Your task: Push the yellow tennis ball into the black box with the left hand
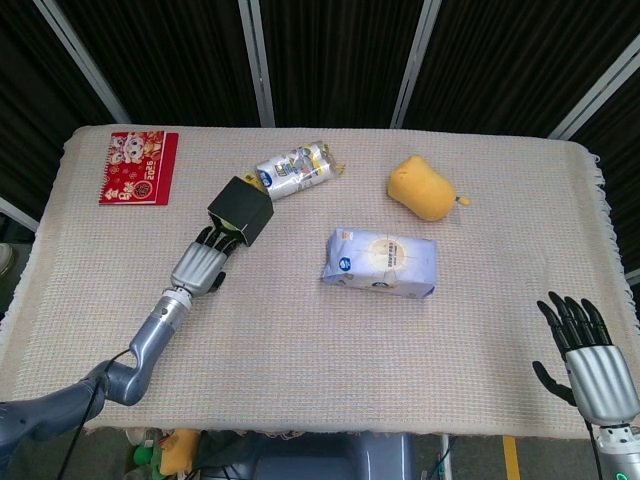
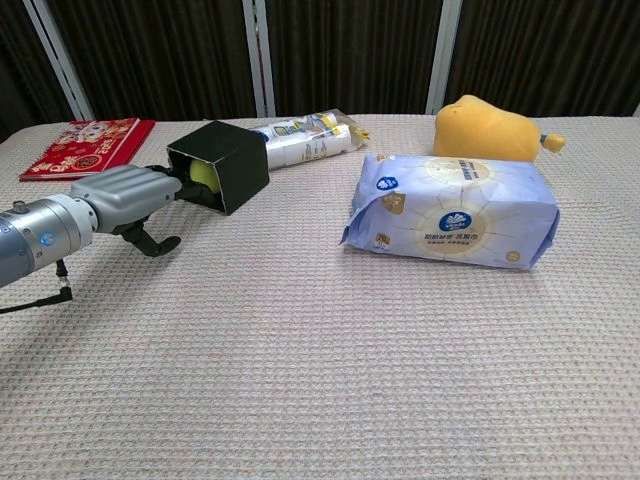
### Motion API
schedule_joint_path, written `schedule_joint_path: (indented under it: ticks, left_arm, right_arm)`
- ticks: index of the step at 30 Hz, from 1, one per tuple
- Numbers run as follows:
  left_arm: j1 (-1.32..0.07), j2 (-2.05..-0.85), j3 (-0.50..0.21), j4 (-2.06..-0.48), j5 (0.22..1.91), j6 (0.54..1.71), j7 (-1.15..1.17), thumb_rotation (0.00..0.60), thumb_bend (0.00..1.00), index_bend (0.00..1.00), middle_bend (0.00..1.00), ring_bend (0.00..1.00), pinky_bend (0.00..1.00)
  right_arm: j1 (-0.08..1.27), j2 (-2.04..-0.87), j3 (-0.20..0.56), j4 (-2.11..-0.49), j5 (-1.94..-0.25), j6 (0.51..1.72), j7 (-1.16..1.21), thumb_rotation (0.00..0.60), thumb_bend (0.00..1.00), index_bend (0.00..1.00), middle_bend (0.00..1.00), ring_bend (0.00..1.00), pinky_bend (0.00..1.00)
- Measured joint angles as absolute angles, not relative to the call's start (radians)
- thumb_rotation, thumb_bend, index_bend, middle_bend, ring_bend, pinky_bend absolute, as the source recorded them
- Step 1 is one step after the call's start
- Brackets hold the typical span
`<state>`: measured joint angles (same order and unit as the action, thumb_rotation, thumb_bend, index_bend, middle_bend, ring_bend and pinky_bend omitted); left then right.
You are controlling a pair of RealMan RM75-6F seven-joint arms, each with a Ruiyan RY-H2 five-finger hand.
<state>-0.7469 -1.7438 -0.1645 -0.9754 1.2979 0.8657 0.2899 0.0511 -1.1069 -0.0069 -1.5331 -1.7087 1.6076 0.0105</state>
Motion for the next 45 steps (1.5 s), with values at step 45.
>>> schedule_joint_path:
  ticks: [45]
  left_arm:
    - [-0.141,-1.275,0.185,-1.448,1.739,1.788,0.277,0.600,0.07,0.02,0.09,0.00,0.00]
  right_arm:
    - [0.045,-1.158,-0.032,-1.515,-1.803,1.639,-0.082,0.600,0.33,0.00,0.00,0.00,0.00]
